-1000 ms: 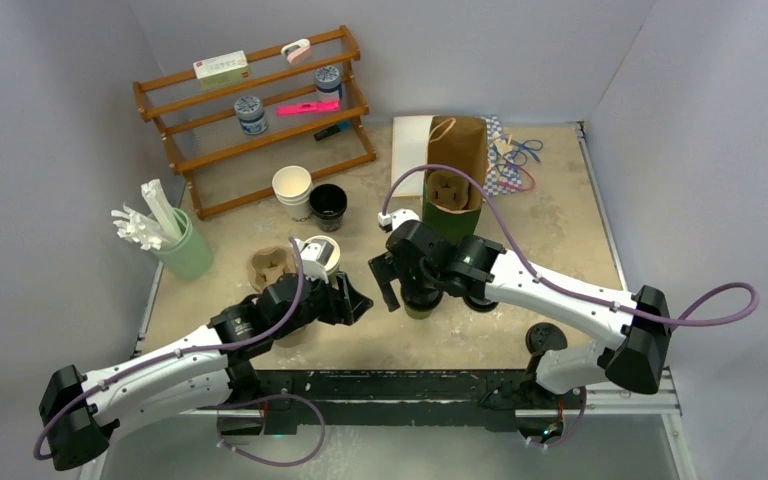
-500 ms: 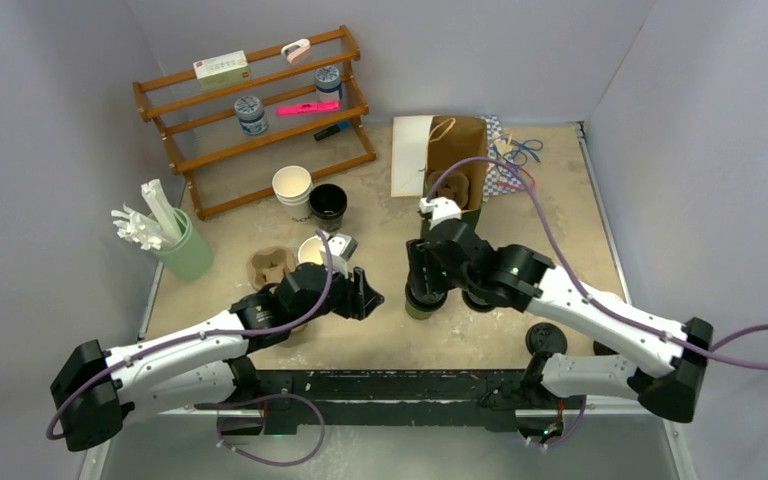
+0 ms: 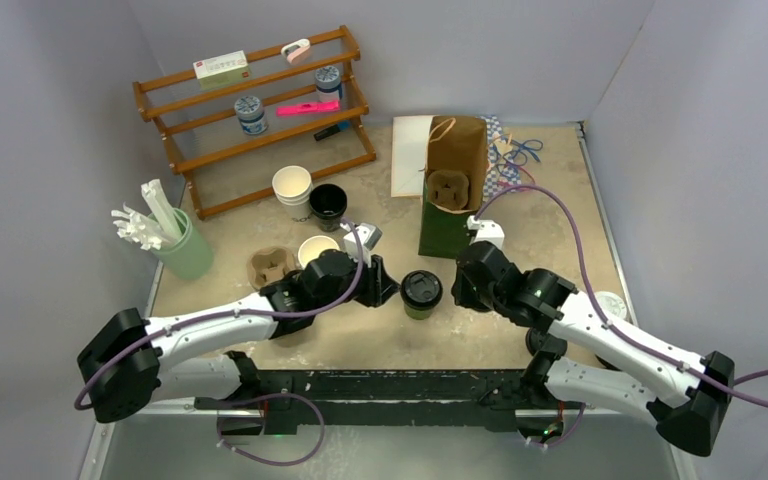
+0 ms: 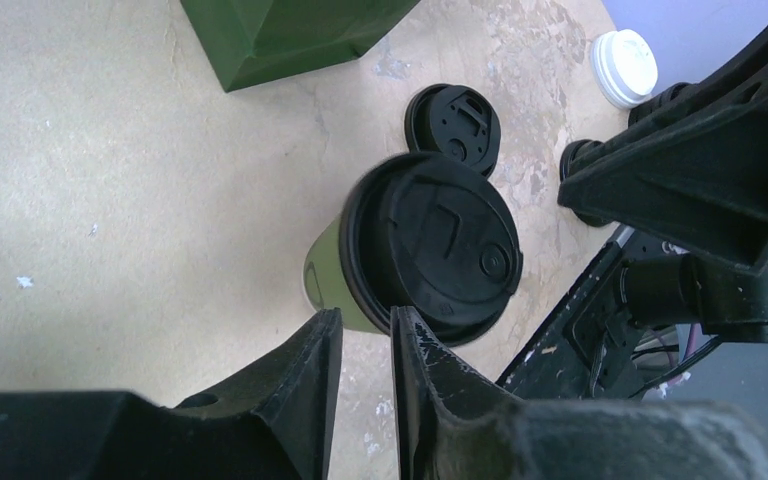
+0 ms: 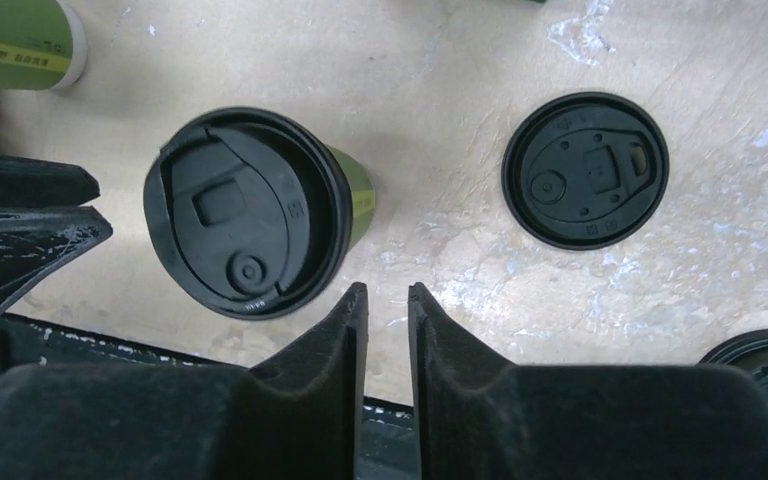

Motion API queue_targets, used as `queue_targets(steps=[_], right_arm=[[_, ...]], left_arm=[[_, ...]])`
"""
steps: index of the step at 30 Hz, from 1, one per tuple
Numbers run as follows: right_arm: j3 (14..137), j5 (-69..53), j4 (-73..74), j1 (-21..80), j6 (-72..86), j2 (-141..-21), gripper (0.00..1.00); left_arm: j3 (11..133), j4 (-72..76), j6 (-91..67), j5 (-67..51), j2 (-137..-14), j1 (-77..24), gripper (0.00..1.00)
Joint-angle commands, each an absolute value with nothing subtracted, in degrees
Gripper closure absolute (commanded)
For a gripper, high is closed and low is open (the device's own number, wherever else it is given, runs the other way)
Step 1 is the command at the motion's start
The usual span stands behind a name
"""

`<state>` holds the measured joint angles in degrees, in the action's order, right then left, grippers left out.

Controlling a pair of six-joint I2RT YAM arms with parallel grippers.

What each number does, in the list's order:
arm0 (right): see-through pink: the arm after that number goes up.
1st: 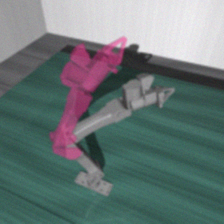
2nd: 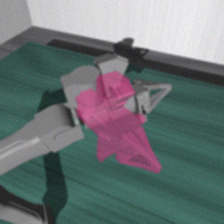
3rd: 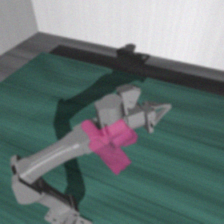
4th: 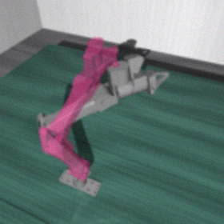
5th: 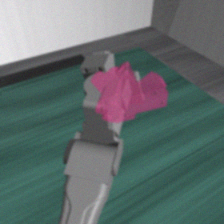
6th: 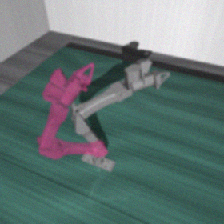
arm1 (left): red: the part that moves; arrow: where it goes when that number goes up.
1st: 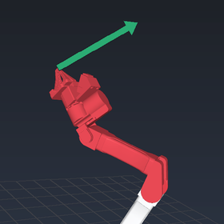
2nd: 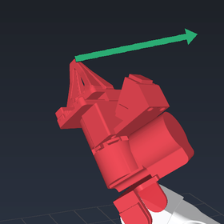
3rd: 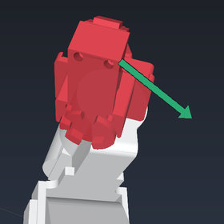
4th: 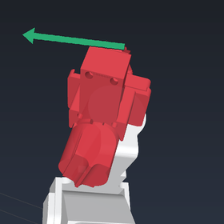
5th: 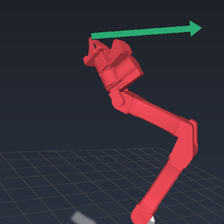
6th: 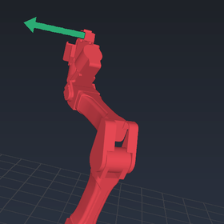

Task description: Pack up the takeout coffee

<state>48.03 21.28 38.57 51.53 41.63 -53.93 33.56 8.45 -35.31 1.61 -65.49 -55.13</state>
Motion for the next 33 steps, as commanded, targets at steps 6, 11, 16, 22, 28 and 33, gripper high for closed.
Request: queue_targets(steps=[6, 11, 16, 22, 28, 33], right_arm=[[46.04, 17.34, 33.46, 50.08, 42.31, -55.41, 0.79], [46.25, 15.86, 31.87, 49.75, 41.19, -56.33, 0.80], [45.82, 15.58, 31.20, 49.66, 40.86, -57.88, 0.80], [45.22, 15.75, 30.96, 49.46, 40.84, -58.66, 0.86], [44.68, 15.76, 31.18, 49.33, 40.87, -58.27, 0.90], [43.57, 14.81, 30.56, 49.24, 40.84, -58.78, 0.91]], left_arm=[[38.35, 13.05, -35.86, 0.52, -70.34, -54.84, 0.78], [38.88, 13.18, -35.78, 0.45, -71.98, -54.76, 0.80], [39.28, 12.69, -35.52, 0.43, -73.41, -54.77, 0.82], [39.20, 12.45, -35.81, 0.44, -73.89, -54.78, 0.83], [39.00, 12.03, -36.15, 1.01, -70.96, -54.71, 0.83], [38.91, 11.06, -36.29, 0.72, -70.11, -53.96, 0.83]])
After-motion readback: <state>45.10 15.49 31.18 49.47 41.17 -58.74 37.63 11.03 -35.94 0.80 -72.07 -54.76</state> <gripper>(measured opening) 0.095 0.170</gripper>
